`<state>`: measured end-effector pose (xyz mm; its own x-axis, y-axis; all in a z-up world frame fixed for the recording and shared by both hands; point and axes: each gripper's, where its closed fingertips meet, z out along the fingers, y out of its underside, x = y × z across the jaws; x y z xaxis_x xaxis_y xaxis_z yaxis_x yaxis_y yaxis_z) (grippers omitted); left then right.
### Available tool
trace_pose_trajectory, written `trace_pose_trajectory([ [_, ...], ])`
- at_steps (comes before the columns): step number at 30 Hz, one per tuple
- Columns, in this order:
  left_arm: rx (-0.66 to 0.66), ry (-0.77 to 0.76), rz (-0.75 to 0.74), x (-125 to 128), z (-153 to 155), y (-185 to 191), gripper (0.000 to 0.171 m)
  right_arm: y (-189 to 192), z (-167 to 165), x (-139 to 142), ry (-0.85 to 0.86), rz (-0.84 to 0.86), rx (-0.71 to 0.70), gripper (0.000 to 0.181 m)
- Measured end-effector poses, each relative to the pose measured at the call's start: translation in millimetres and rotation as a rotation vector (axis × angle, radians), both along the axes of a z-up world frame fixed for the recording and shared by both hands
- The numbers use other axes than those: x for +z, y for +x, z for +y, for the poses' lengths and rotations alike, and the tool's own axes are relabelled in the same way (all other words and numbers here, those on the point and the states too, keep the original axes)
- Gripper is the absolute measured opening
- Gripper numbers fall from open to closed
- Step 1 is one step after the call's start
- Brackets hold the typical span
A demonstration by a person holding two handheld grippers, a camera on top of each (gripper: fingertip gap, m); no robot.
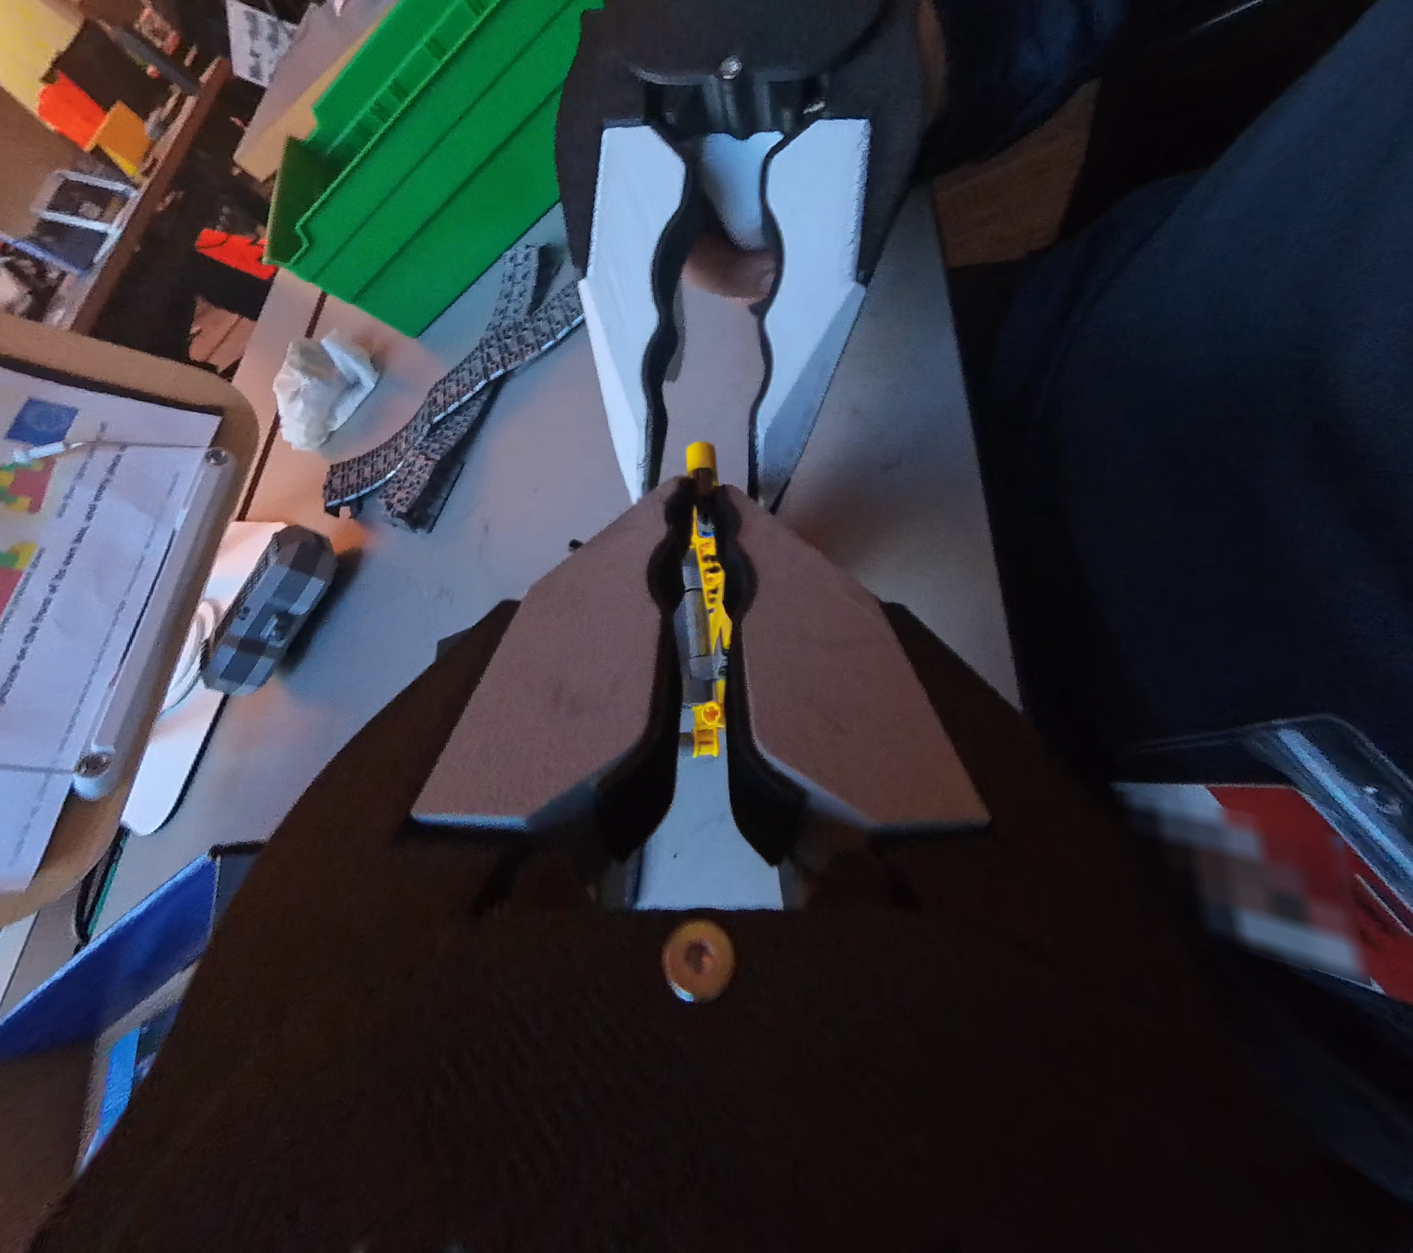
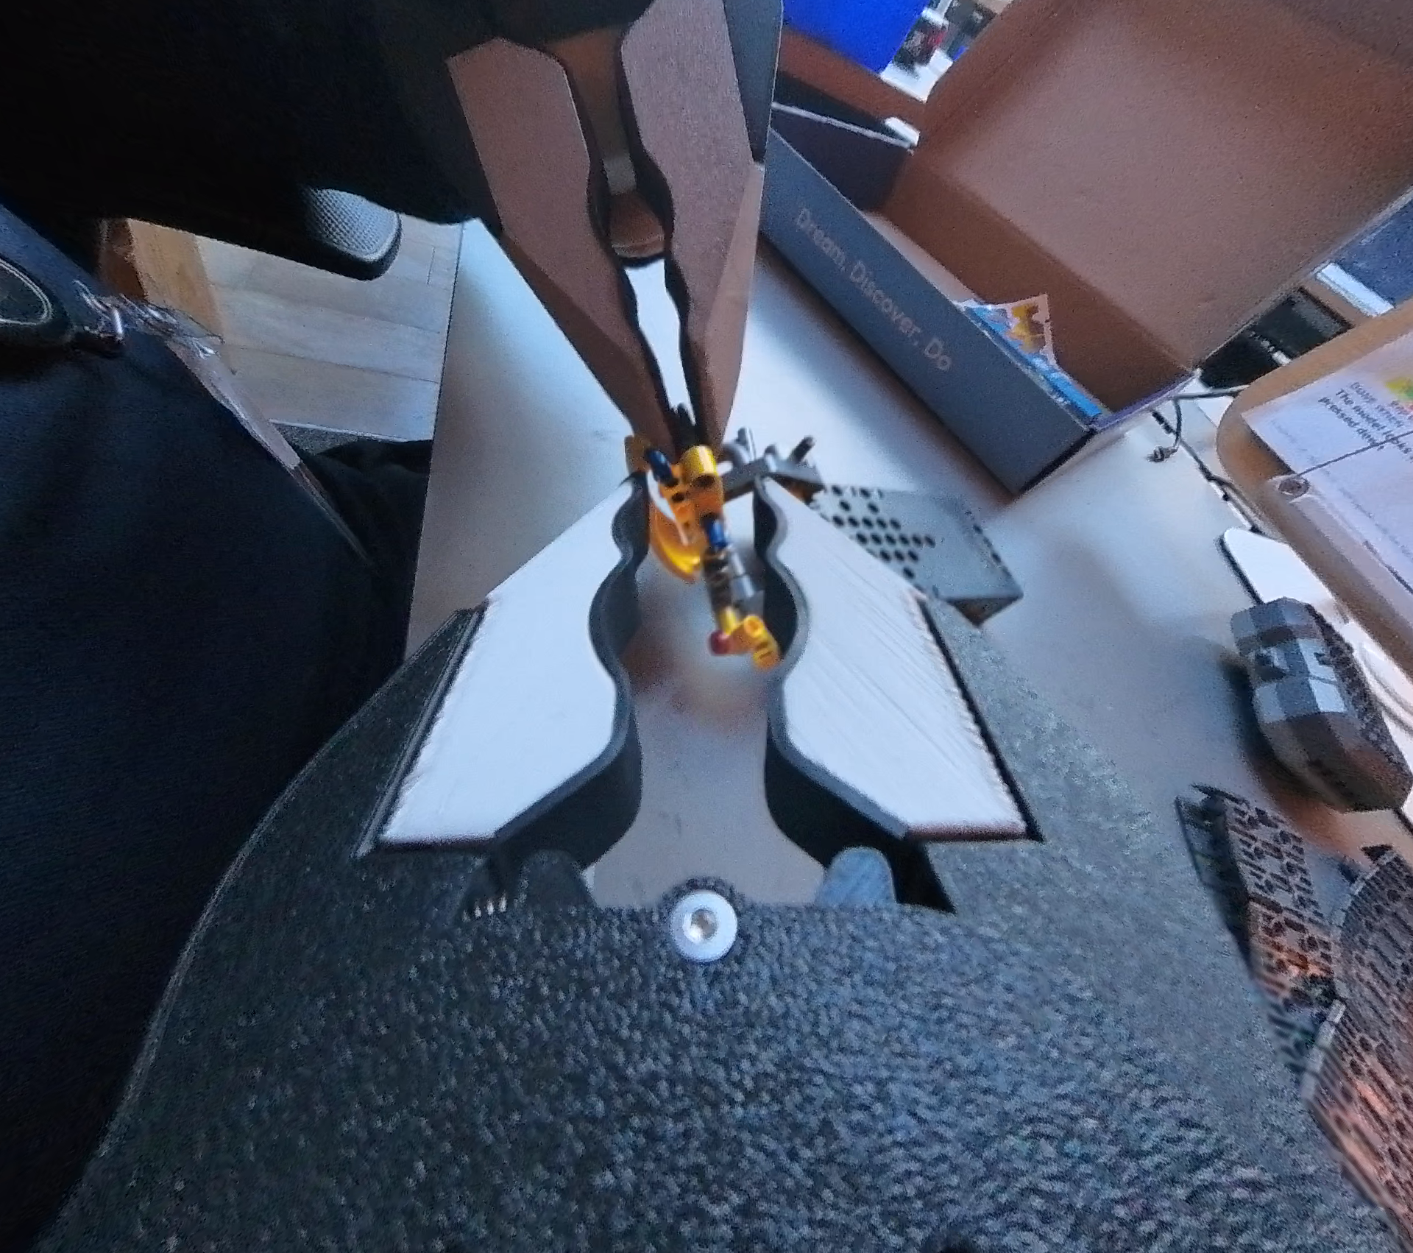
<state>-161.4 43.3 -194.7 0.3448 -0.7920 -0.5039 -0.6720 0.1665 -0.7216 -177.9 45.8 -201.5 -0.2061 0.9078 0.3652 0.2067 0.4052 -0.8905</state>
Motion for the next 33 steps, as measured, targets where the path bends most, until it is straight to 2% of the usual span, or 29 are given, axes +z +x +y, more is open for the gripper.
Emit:
trace_pose_trajectory([
  [1,-0.024,-0.002,-0.007,0,-3,3,0.003,0,-3,1,0.0,0.005,0.02,0.024],
  [4,-0.047,-0.044,-0.016,-4,-7,5,0.003,3,-12,-3,0.016,-0.013,0.088,0.012],
  [13,-0.072,-0.153,-0.034,-5,-18,9,0.003,12,-24,-4,-0.031,-0.037,0.204,0.009],
  [21,-0.122,-0.239,-0.207,11,-23,15,0.003,22,-30,14,-0.243,-0.005,0.321,0.007],
  [25,-0.106,-0.224,-0.205,15,-18,18,0.004,25,-21,20,-0.278,0.018,0.298,0.008],
  [29,-0.09,-0.217,-0.209,19,-13,20,0.004,21,-17,19,-0.161,0.021,0.216,0.007],
  [33,-0.1,-0.253,-0.317,33,-13,19,0.003,19,-17,31,-0.129,0.082,0.156,0.005],
])
